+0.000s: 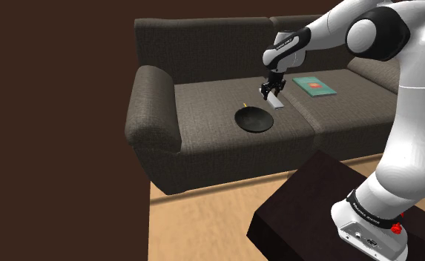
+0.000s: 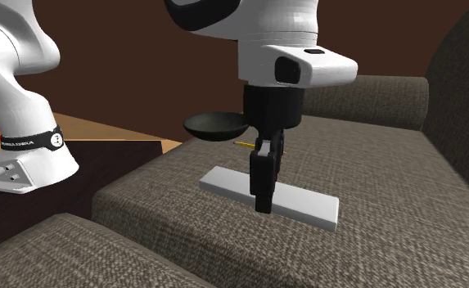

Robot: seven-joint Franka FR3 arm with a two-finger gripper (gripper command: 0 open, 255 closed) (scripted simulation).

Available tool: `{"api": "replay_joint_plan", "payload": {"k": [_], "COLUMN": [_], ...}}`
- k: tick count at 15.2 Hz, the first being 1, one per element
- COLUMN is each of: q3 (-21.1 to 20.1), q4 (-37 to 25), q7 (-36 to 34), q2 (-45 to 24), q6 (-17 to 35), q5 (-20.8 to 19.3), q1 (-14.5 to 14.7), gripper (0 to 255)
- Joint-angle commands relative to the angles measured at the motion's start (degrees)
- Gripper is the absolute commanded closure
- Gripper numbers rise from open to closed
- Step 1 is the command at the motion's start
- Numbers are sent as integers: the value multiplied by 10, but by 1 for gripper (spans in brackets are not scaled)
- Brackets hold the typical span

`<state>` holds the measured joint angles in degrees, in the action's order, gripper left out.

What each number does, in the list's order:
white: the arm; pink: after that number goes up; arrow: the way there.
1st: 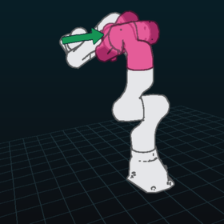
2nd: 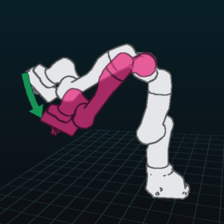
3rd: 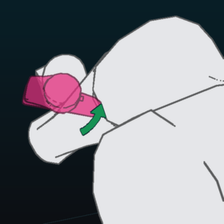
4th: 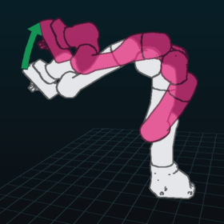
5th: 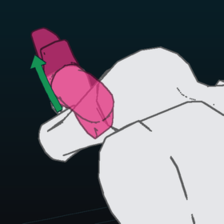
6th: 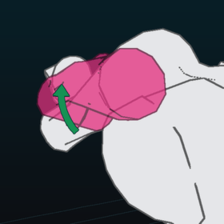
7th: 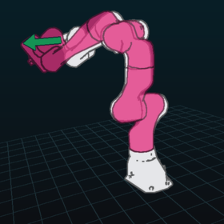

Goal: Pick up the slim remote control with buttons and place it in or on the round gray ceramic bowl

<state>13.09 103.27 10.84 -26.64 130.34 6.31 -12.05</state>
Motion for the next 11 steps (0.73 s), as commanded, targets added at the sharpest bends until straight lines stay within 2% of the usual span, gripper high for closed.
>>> {"api": "replay_joint_plan", "payload": {"k": [1, 11], "q3": [0, 6], "q4": [0, -20], "q7": [0, -6], "q2": [0, 36], "q6": [0, -55], "q5": [0, -11], "q1": [0, 4], "gripper": [255, 255]}}
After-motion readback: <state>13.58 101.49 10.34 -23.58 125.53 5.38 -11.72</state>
